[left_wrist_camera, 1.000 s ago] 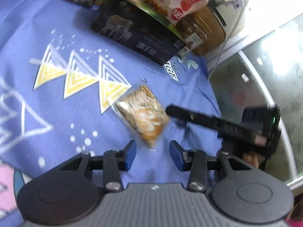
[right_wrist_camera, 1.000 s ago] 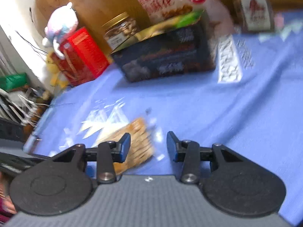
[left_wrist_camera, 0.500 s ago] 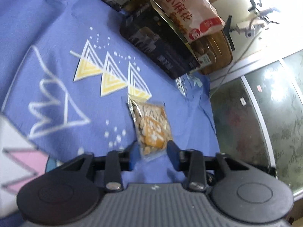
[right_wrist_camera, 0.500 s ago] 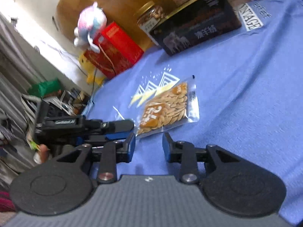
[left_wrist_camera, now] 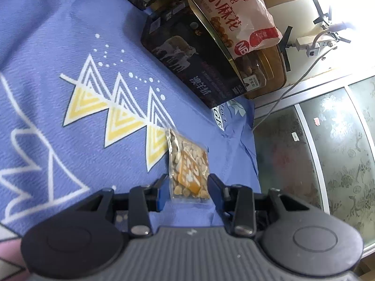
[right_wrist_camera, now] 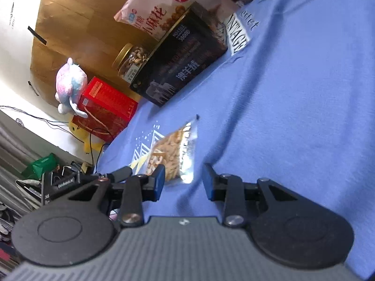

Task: Organize snacks
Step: 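Grasp the seed packet with the left tool while the right tool closes on it, then carry the seed packet into the tin box and open both tools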

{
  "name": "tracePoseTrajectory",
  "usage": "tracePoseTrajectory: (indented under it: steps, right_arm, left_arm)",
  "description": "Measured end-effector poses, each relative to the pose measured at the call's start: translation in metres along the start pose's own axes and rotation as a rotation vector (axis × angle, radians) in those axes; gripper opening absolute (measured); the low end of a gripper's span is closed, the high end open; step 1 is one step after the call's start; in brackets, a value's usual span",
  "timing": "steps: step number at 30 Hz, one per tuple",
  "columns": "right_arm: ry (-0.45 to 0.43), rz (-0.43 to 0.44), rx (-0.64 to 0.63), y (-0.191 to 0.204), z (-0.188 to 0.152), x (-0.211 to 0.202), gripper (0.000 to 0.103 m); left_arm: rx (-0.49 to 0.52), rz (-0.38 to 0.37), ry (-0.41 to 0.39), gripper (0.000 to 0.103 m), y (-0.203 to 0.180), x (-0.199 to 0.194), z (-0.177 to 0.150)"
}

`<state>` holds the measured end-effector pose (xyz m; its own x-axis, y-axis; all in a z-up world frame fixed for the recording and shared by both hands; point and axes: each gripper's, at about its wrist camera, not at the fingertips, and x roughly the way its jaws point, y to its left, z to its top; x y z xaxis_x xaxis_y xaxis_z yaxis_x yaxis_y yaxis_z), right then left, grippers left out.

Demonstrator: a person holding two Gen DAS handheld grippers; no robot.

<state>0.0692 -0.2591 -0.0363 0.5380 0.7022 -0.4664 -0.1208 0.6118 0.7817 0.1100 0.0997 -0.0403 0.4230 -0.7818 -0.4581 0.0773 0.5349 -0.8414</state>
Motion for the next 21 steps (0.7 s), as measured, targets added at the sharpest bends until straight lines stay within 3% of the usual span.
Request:
tracePoseTrajectory:
  steps: [5,9,11,14,17,19,21]
  right_arm:
    - [0.017,0.038,-0.002,0.007,0.008,0.022,0.037]
    - [0.010,0.046,-0.046,0.013,0.008,0.031,0.029]
    - [0.024,0.072,-0.043,0.013,0.008,0.039,0.023]
    - [0.033,0.118,-0.022,0.012,0.009,0.045,0.023]
    - [0.009,0.120,-0.069,0.022,0.008,0.042,0.029]
    - [-0.051,0.097,-0.119,0.028,0.008,0.032,0.052]
    - [-0.105,0.102,-0.093,0.021,0.010,0.021,0.061]
  left_arm:
    - [0.010,0.016,0.009,0.029,0.000,0.006,0.008]
    - [0.030,0.043,0.010,0.015,0.000,0.014,0.015]
    - [0.031,0.030,0.012,0.012,0.002,0.016,0.018]
    - [0.018,0.001,0.028,0.011,0.006,0.016,0.021]
    - [-0.020,-0.083,0.025,0.010,0.010,0.005,0.024]
    - [-0.012,-0.142,0.001,0.010,0.009,-0.009,0.025]
    - [-0.017,-0.195,-0.020,0.010,0.007,-0.022,0.023]
